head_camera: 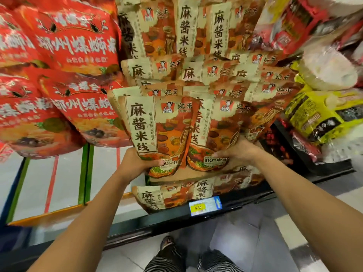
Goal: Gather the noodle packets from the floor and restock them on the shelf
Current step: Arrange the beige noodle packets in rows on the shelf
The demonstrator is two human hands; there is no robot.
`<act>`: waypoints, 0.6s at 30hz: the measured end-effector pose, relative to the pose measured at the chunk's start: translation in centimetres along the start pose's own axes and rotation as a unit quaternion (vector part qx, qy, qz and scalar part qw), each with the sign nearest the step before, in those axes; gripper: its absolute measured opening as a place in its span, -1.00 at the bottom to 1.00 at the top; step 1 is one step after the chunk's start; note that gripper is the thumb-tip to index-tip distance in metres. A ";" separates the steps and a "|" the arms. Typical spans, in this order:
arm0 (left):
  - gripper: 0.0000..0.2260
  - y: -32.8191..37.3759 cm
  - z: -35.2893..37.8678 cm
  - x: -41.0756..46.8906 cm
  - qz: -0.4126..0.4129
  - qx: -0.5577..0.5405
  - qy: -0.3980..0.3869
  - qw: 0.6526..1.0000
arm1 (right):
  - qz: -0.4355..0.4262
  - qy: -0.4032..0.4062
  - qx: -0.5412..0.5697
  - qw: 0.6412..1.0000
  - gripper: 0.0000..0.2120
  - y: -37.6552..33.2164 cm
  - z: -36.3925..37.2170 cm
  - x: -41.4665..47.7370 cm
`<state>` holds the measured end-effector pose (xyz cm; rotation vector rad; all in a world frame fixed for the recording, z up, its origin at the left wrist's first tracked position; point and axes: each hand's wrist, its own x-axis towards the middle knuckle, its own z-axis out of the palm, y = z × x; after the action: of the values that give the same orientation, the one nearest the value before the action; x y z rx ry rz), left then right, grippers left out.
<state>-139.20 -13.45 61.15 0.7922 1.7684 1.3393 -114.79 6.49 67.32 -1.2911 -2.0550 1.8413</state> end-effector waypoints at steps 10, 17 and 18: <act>-0.54 -0.5 0.8 -1.9 -0.026 -0.002 0.108 0.994 | -0.057 -0.041 -0.036 0.997 -0.61 -0.2 -0.1 0.6; -0.67 1.0 -0.1 -3.2 -0.048 -0.004 0.119 0.992 | 0.000 -0.045 -0.009 0.999 -0.40 1.0 -0.9 0.5; -0.65 1.0 -0.2 -3.4 -0.049 -0.007 0.133 0.990 | 0.008 -0.053 0.002 0.999 -0.41 1.1 -1.0 0.5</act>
<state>-137.62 -16.07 62.89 0.5285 1.9729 1.4427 -114.00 7.50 66.39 -1.2372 -2.0970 1.9603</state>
